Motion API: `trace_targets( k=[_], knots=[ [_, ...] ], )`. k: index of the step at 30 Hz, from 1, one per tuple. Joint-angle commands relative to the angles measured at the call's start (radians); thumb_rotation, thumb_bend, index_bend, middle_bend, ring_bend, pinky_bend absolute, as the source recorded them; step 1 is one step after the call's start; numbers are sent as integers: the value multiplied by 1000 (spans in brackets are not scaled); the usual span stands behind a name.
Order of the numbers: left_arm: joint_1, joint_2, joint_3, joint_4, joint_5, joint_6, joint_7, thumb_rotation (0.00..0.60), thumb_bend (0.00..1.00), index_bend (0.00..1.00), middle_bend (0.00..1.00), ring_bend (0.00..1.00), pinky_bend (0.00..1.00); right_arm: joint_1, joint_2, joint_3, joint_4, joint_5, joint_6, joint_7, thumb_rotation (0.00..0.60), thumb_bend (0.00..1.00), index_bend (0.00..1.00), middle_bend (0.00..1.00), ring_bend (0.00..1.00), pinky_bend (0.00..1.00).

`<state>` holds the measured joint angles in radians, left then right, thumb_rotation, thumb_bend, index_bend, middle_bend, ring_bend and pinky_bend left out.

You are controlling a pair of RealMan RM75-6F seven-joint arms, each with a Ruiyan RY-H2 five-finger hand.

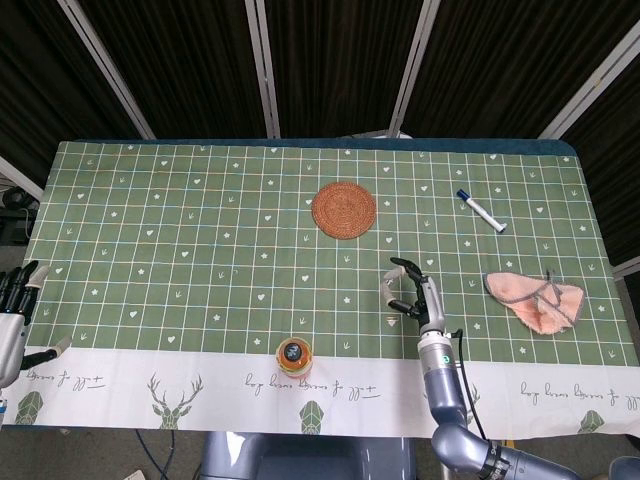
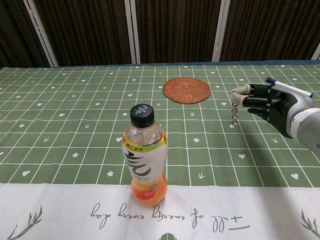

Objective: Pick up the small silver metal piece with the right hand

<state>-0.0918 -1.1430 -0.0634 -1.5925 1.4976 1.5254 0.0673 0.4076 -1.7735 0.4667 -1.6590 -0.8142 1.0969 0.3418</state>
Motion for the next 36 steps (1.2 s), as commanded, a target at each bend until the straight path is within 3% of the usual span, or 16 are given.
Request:
trace_targets(
  k=[1,15,36],
  knots=[
    [0,0,0,0,1,1,0,600,18,0,0,0,0,-6,-14,-11,6,-10,7,12,600,401,605,192,0,13],
    [5,4,1,-4,11,14,-5,600,18,0,0,0,0,-34,-39,-55,54,-32,12,28,600,410,608,192,0,13],
    [7,6,2,-9,18,20,-3,600,18,0,0,0,0,-66,-39,-74,61,-38,-10,44,600,419,610,192,0,12]
  ],
)
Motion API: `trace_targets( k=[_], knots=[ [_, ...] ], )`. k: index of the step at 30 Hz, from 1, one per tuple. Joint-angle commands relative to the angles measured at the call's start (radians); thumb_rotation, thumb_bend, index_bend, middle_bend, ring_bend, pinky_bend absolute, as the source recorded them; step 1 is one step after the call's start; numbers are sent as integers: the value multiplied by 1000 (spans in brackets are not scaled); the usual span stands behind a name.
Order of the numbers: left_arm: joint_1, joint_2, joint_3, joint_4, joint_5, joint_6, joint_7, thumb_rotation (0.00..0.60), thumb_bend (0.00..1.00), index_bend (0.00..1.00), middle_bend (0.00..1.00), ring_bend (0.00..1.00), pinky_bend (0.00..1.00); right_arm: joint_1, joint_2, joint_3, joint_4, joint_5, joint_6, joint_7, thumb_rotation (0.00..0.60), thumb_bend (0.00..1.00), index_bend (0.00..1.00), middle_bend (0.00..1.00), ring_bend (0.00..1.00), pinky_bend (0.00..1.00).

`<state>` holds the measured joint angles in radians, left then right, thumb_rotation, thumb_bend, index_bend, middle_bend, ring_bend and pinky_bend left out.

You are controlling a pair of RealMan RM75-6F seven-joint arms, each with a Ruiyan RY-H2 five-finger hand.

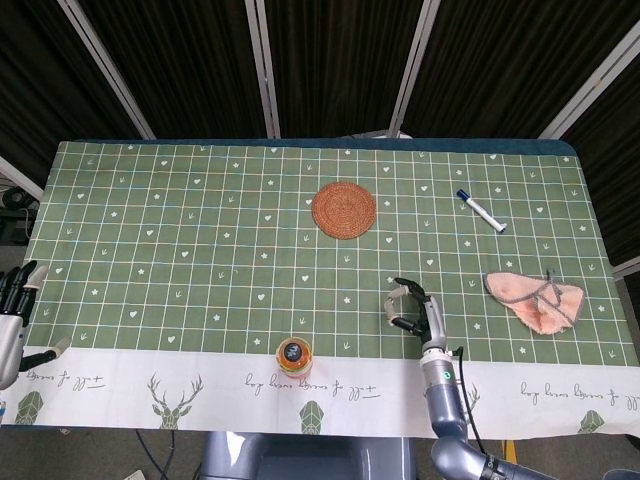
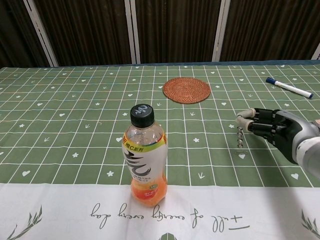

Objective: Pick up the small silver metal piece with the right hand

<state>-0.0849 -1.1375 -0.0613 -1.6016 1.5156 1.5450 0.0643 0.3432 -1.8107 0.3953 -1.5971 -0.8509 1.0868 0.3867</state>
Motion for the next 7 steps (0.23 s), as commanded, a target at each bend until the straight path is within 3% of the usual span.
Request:
trace_targets(
  k=[1,7],
  knots=[
    [0,0,0,0,0,0,0,600,19,0,0,0,0,-2,-4,-5,-1,-2,-1,-1,600,419,610,192,0,12],
    [1,2,-1,0,0,3,-4,600,18,0,0,0,0,-4,-9,-4,6,-2,-6,-3,600,419,611,192,0,12]
  ],
)
